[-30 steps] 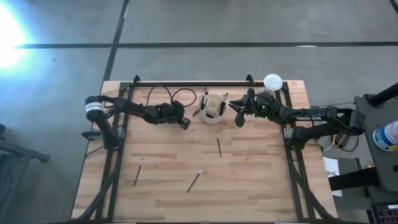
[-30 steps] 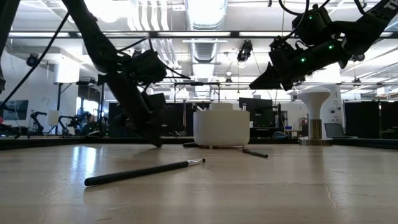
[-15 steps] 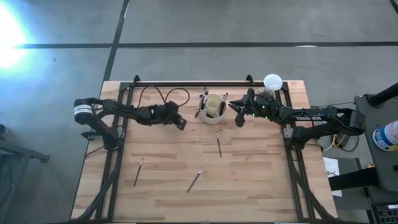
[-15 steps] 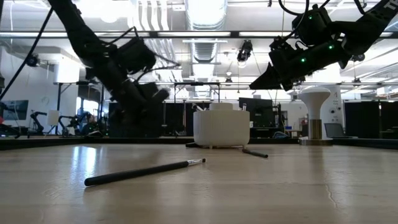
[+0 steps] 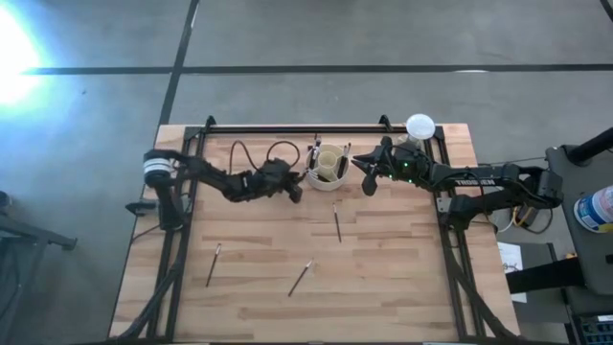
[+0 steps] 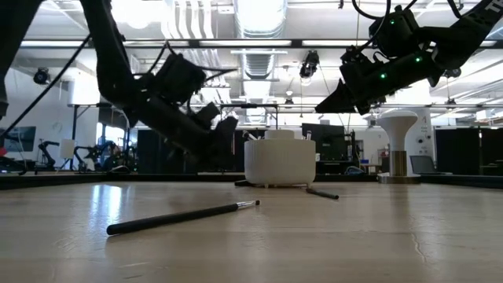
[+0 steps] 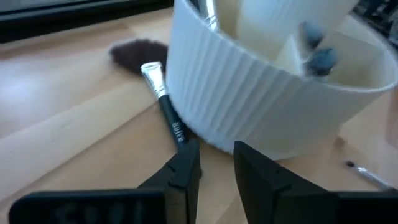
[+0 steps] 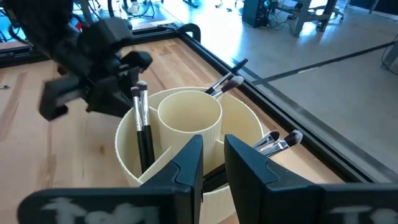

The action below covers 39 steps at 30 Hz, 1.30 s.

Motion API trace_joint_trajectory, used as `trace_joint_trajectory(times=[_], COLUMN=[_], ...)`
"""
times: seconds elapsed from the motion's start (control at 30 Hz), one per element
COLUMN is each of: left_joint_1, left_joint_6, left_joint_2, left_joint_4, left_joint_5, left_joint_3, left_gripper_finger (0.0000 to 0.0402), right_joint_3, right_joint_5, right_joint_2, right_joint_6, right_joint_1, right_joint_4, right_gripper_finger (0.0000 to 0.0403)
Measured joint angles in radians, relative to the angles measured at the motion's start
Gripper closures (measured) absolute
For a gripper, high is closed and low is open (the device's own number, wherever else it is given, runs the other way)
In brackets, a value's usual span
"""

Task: Put items in baskets/containers
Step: Put the black silver highlighter brush into the pen organizer

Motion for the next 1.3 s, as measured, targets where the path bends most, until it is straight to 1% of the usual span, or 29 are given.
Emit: trace_joint_trajectory(times=[0.1, 0.17, 0.37, 0.57, 0.63, 0.83, 0.97, 1.17, 1.3], left_joint_1=[0.000, 0.001, -0.002, -0.002, -0.002, -0.002, -0.002, -0.001, -0.001], left_joint_6=[-0.006, -0.009, -0.010, 0.001, 0.001, 0.002, 0.005, 0.004, 0.001], left_joint_2=[0.042, 0.059, 0.091, 0.092, 0.092, 0.092, 0.092, 0.092, 0.112], left_joint_4=[0.008, 0.018, 0.061, 0.058, 0.047, -0.061, -0.100, -0.106, -0.108], left_joint_5=[-0.063, -0.073, -0.065, -0.042, -0.030, -0.025, -0.044, -0.050, -0.029], left_joint_3=[0.000, 0.000, 0.016, 0.026, 0.032, 0.073, 0.086, 0.089, 0.116], left_gripper_finger=[0.0310, 0.0310, 0.0309, 0.0309, 0.0309, 0.0309, 0.0309, 0.0309, 0.0309], right_joint_3=[0.000, 0.000, 0.000, 0.000, 0.000, 0.000, 0.000, 0.000, 0.000], right_joint_5=[0.000, 0.000, 0.000, 0.000, 0.000, 0.000, 0.000, 0.000, 0.000], right_joint_2=[0.000, 0.000, 0.000, 0.000, 0.000, 0.000, 0.000, 0.000, 0.000], right_joint_6=[0.000, 0.000, 0.000, 0.000, 0.000, 0.000, 0.000, 0.000, 0.000], right_joint_1=[0.000, 0.000, 0.000, 0.000, 0.000, 0.000, 0.000, 0.000, 0.000], right_joint_4=[0.000, -0.001, -0.001, -0.001, -0.001, -0.001, 0.000, 0.000, 0.000], right_gripper_finger=[0.0344, 0.0344, 0.0344, 0.0344, 0.0344, 0.0344, 0.0344, 0.0344, 0.0344])
